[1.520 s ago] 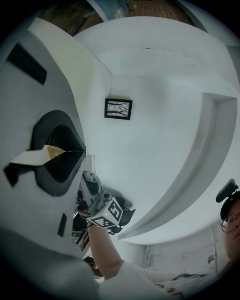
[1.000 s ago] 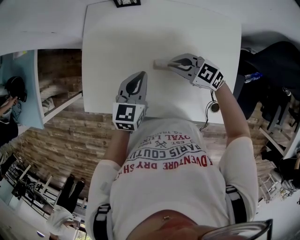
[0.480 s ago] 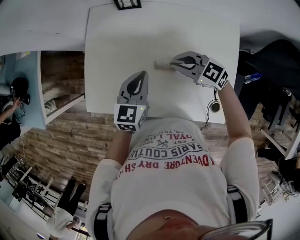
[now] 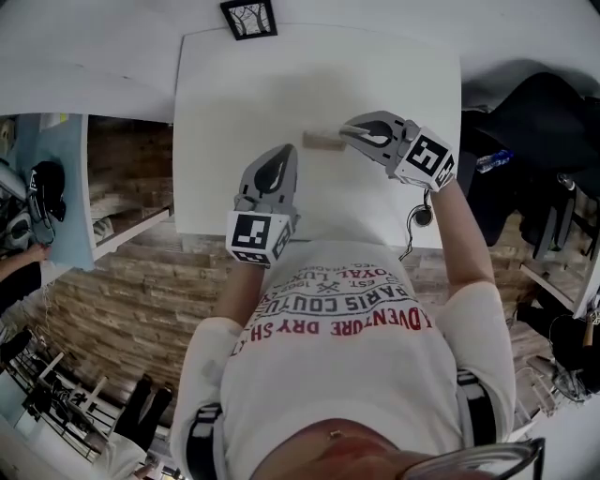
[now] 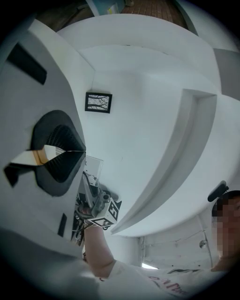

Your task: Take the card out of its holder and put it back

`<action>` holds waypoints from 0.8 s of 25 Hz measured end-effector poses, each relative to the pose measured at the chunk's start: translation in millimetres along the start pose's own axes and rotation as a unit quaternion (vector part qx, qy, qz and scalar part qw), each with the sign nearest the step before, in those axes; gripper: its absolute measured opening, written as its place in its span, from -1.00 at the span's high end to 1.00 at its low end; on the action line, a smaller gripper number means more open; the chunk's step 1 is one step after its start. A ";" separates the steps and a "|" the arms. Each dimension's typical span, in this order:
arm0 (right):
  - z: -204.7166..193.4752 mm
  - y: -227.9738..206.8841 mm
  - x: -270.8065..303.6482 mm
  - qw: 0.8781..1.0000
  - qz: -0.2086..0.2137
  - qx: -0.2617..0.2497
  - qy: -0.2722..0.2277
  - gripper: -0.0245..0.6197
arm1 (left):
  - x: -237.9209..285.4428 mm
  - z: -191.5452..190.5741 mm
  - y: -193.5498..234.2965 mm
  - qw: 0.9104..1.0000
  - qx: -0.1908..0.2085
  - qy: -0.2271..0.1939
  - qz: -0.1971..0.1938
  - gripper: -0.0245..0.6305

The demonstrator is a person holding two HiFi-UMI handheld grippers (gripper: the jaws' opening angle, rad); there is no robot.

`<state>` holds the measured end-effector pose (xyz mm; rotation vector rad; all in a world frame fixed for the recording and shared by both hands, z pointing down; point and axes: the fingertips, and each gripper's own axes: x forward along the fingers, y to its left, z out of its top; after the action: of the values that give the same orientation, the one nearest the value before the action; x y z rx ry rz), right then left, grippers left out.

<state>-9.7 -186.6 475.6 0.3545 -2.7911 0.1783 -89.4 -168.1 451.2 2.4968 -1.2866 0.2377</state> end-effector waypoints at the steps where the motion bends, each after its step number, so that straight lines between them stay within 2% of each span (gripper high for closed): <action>1: 3.1 -0.6 -4.1 1.000 -0.020 0.004 -0.007 0.81 | -0.7 2.0 -2.3 1.000 0.002 -0.003 -0.001 0.85; 6: 8.2 0.6 -20.9 0.991 -0.127 0.027 -0.039 0.81 | 0.1 9.0 -12.1 1.000 0.018 -0.011 -0.007 0.85; 10: 7.4 6.4 -33.4 0.974 -0.211 0.055 -0.055 0.81 | 1.8 25.0 -18.9 0.999 0.029 -0.026 -0.015 0.85; 13: 3.8 5.7 -48.4 0.953 -0.285 0.084 -0.062 0.81 | 5.8 34.7 -21.6 0.999 0.032 -0.034 -0.016 0.85; 16: -2.1 4.0 -69.5 0.926 -0.358 0.104 -0.064 0.81 | 8.7 36.5 -27.7 0.999 0.039 -0.031 -0.017 0.85; 20: -8.6 4.1 -95.3 0.892 -0.430 0.125 -0.066 0.81 | 7.3 33.9 -36.1 0.999 0.043 -0.026 -0.020 0.85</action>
<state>79.1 -160.1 451.9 1.6500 -2.4415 0.3007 -55.8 -166.2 414.1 2.6144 -1.2699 0.2240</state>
